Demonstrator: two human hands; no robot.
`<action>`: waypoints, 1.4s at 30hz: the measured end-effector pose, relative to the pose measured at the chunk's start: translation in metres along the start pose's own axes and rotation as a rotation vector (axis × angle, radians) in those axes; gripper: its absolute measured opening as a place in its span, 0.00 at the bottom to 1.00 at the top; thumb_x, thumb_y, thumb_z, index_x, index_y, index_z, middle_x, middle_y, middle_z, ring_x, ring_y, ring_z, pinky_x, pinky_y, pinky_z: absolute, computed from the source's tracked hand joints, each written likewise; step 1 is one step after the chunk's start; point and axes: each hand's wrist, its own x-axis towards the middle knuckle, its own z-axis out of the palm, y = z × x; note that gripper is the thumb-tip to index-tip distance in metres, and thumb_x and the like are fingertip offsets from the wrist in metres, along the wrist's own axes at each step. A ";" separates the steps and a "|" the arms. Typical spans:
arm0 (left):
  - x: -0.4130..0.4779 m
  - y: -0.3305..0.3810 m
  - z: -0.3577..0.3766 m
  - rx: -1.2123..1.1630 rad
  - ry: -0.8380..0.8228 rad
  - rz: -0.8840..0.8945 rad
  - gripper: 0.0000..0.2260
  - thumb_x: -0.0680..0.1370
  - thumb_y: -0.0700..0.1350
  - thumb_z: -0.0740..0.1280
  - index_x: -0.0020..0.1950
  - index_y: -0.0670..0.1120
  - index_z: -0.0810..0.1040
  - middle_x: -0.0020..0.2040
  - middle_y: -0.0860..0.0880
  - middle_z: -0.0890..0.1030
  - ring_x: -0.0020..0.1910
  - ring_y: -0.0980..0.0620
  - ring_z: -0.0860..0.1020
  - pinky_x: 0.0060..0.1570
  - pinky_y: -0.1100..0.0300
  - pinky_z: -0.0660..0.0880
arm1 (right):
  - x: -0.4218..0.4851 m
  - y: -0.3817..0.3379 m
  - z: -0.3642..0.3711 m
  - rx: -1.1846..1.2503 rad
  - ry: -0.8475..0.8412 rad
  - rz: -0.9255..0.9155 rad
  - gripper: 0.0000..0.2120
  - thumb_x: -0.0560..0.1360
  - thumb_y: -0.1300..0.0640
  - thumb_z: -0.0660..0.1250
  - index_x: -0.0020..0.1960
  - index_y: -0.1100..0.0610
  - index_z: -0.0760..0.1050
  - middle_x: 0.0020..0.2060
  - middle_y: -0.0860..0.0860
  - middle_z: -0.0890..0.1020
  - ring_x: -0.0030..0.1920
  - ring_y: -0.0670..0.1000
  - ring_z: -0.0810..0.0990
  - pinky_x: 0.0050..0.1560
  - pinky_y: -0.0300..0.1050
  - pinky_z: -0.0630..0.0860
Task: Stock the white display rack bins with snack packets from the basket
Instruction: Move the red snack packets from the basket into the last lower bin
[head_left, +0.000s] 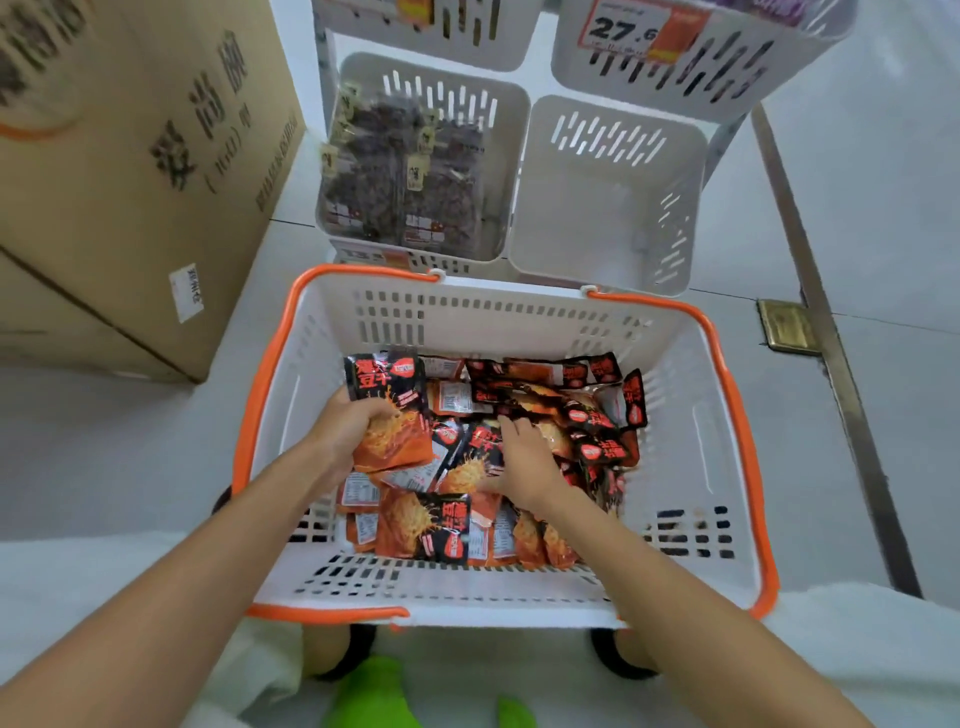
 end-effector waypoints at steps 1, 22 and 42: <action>-0.001 -0.001 -0.003 0.014 -0.002 0.000 0.12 0.76 0.34 0.66 0.57 0.44 0.73 0.52 0.36 0.80 0.50 0.38 0.81 0.58 0.38 0.77 | -0.003 -0.001 -0.002 0.154 -0.025 0.020 0.45 0.73 0.49 0.75 0.78 0.61 0.53 0.74 0.59 0.61 0.71 0.59 0.67 0.69 0.49 0.68; -0.004 0.010 -0.029 0.053 -0.087 0.116 0.15 0.76 0.43 0.73 0.61 0.44 0.78 0.51 0.43 0.85 0.48 0.45 0.84 0.47 0.49 0.81 | -0.037 -0.053 -0.028 0.271 -0.155 -0.138 0.14 0.75 0.48 0.72 0.56 0.53 0.77 0.49 0.49 0.76 0.47 0.49 0.75 0.46 0.42 0.72; -0.031 0.032 0.010 0.240 -0.348 0.237 0.27 0.76 0.63 0.63 0.73 0.54 0.68 0.64 0.50 0.80 0.61 0.48 0.79 0.60 0.42 0.77 | -0.048 -0.075 -0.129 0.435 0.233 -0.384 0.10 0.75 0.52 0.73 0.51 0.57 0.84 0.44 0.48 0.84 0.43 0.47 0.81 0.43 0.41 0.77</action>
